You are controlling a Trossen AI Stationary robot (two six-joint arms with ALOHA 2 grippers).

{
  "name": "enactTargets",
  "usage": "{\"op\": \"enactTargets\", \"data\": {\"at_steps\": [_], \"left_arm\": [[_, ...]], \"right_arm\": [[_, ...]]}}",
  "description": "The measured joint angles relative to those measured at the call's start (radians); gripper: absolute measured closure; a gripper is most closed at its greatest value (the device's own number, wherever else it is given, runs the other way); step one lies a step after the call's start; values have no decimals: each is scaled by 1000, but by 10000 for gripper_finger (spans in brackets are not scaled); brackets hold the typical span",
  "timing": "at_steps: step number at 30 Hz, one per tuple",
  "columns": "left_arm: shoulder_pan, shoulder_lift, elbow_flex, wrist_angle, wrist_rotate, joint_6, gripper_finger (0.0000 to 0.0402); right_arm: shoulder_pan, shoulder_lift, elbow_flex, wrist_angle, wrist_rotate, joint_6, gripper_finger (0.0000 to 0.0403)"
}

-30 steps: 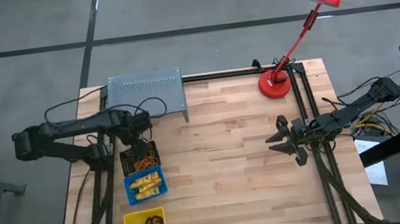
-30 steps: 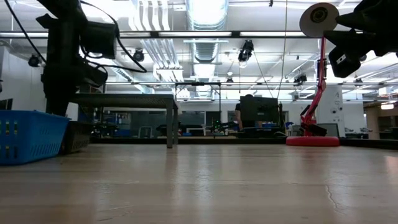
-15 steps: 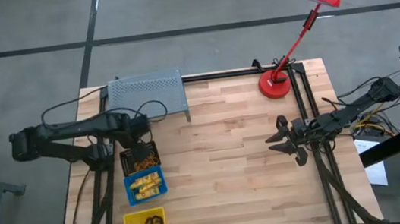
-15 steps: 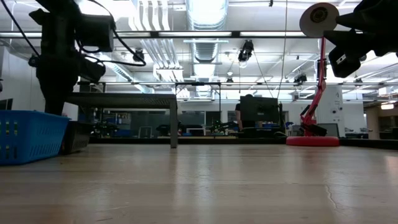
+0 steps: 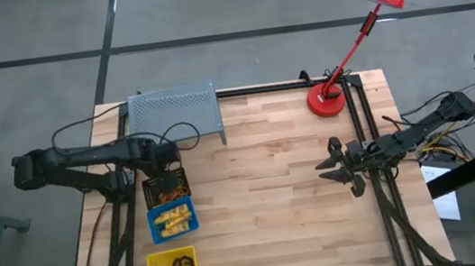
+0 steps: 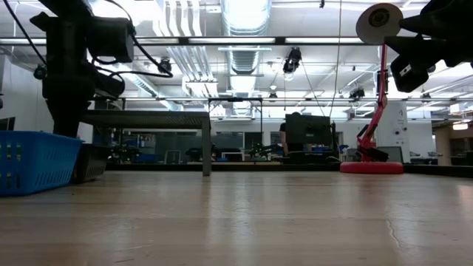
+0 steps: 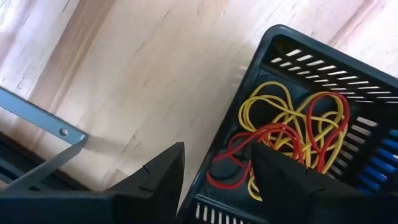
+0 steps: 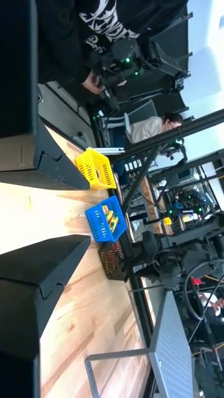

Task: Pick & Place Office Desk Supplies
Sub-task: Put the black bin with rubber bands on the shelf

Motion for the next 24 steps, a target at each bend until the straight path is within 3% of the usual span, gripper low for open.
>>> {"op": "enactTargets", "data": {"at_steps": [6,10,24], "left_arm": [[-55,0,-1,2,25,-11,213],[-78,4,-8,30,121,-5,213],[-82,7,-68,82,90,-15,221]], "right_arm": [[0,0,0,0,0,0,284],[0,0,0,0,0,0,278],[0,0,0,0,0,0,274]]}}
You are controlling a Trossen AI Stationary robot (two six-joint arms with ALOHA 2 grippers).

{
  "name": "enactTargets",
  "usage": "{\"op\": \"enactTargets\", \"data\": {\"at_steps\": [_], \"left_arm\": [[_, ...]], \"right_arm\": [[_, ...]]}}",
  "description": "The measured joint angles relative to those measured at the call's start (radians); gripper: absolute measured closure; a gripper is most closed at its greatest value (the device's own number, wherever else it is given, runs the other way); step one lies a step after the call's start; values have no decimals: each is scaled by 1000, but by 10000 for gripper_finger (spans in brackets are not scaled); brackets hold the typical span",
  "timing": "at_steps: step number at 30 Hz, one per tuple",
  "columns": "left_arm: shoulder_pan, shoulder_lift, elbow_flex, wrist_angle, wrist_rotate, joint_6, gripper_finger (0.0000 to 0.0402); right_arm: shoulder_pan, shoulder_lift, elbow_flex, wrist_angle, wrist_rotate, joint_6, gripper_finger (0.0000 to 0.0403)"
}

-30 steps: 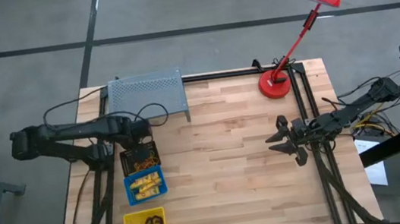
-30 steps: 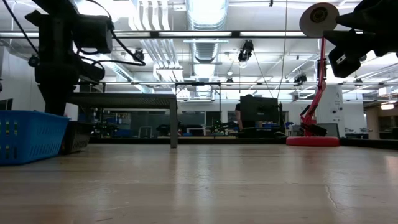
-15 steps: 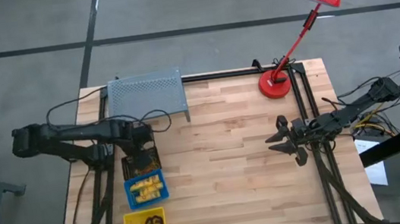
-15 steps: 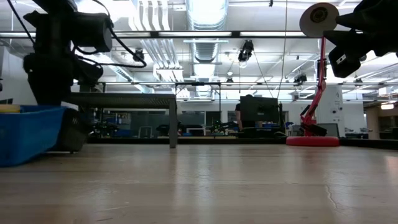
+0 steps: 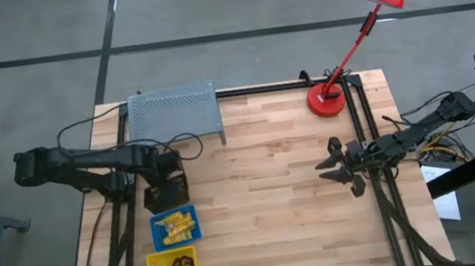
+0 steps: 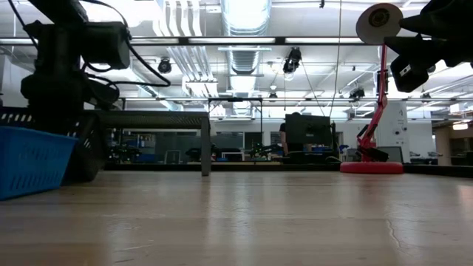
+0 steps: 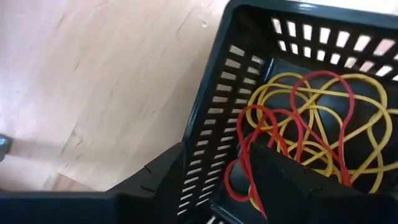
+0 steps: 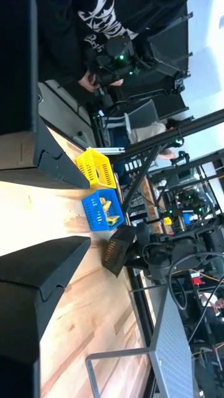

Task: Pick & Place Office Desk Supplies
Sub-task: Put the black bin with rubber bands on the shelf

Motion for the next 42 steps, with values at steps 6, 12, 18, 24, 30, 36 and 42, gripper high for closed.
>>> {"op": "enactTargets", "data": {"at_steps": [6,12,18,24,30,36,42], "left_arm": [[0,-1,28,-23,-8,0,235],[0,-1,55,-41,-43,8,237],[0,-1,58,-45,-77,19,238],[0,-2,103,-71,-124,35,238],[0,-2,95,-66,-132,38,238],[0,-2,59,-25,-130,32,238],[-2,-2,13,9,-107,-7,238]], "right_arm": [[0,0,0,0,0,0,280],[0,0,0,0,0,0,275],[0,0,0,0,0,0,271],[0,0,0,0,0,0,277],[0,0,0,0,0,0,282],[0,0,0,0,0,0,277],[0,0,0,0,0,0,271]]}}
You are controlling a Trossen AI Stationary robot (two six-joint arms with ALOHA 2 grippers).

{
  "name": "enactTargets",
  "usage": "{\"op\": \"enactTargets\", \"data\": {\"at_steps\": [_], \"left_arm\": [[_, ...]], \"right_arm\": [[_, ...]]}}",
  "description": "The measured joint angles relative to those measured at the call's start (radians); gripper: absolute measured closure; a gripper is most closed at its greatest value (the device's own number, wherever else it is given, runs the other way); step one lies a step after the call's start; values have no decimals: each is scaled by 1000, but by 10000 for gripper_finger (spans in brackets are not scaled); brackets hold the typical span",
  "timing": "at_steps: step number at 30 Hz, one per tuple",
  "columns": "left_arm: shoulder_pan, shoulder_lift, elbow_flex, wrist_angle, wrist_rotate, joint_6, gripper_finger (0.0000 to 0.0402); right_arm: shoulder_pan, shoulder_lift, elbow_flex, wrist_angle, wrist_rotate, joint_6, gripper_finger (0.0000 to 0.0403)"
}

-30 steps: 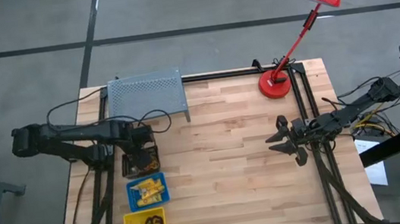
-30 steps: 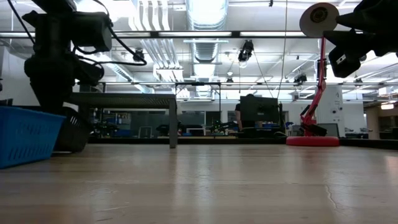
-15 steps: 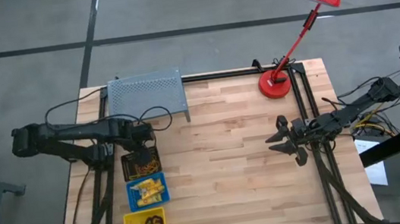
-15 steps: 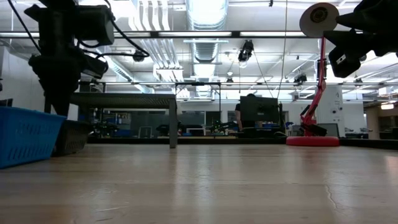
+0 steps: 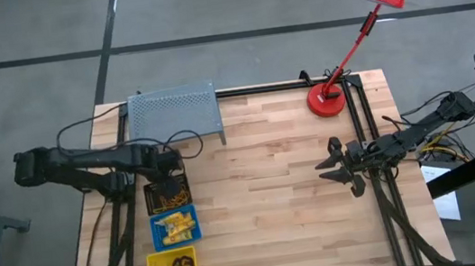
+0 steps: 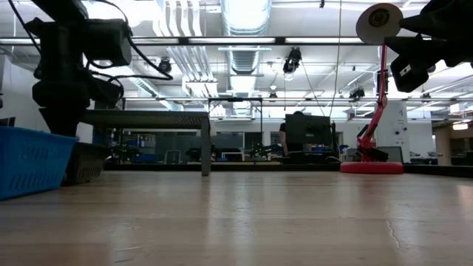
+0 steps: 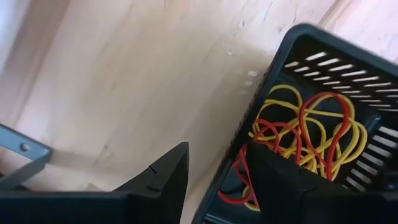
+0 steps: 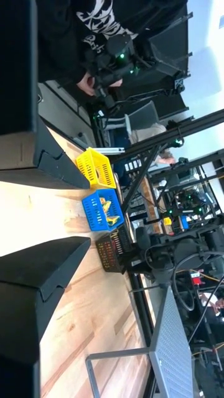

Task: Pick & Place Office Desk Supplies
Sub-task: Put the black bin with rubber bands on the shelf

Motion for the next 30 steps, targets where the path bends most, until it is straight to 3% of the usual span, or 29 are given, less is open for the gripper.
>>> {"op": "enactTargets", "data": {"at_steps": [7,22,30], "left_arm": [[0,1,-14,9,10,-37,252],[0,1,-14,21,21,-56,386],[0,0,-14,20,31,-63,382]], "right_arm": [[0,0,0,0,0,0,276],[0,0,0,0,0,0,278],[0,0,0,0,0,0,273]]}}
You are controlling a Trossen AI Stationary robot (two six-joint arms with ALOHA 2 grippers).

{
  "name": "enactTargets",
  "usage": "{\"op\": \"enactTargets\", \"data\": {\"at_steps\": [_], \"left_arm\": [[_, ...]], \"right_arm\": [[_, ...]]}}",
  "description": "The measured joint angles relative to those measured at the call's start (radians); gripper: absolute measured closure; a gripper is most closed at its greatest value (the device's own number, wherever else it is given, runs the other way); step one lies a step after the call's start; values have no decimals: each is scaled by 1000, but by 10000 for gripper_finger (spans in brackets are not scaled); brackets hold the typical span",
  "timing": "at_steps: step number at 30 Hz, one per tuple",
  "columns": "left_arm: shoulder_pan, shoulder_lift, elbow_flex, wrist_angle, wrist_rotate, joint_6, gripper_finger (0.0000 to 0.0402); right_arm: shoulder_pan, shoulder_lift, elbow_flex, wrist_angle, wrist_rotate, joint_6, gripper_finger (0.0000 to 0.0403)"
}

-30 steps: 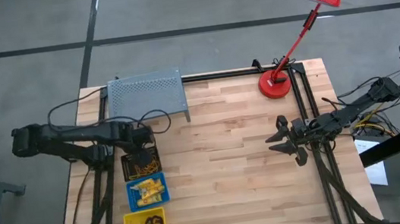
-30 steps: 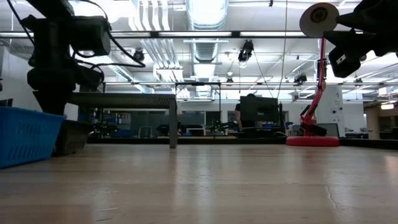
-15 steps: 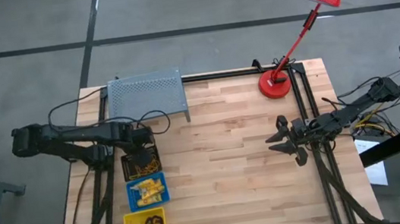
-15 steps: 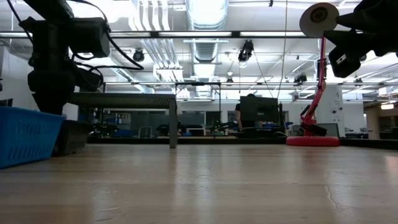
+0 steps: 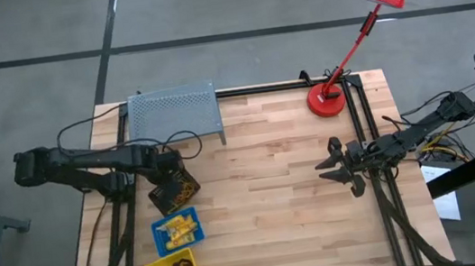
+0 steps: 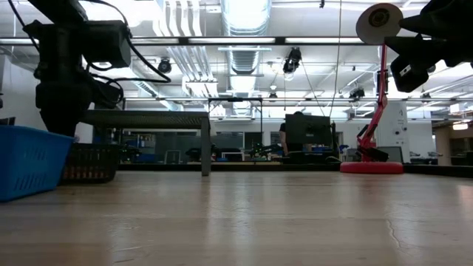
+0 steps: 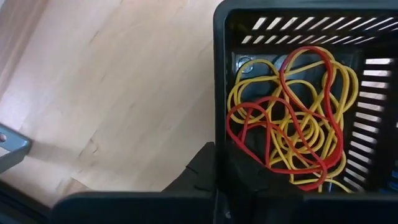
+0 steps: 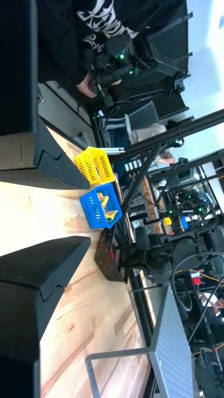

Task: Pick & Place Office Desk Supplies
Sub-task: Put the black bin with rubber bands on the shelf

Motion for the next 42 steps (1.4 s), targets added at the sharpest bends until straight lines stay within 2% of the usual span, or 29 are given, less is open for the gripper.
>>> {"op": "enactTargets", "data": {"at_steps": [9,22,33,42], "left_arm": [[0,0,94,-83,5,34,387],[0,0,253,-213,1,51,385],[0,0,471,-228,61,-249,386],[49,0,633,-344,16,-308,387]], "right_arm": [[0,0,0,0,0,0,285],[0,0,0,0,0,0,273],[0,0,0,0,0,0,284],[0,0,0,0,0,0,277]]}}
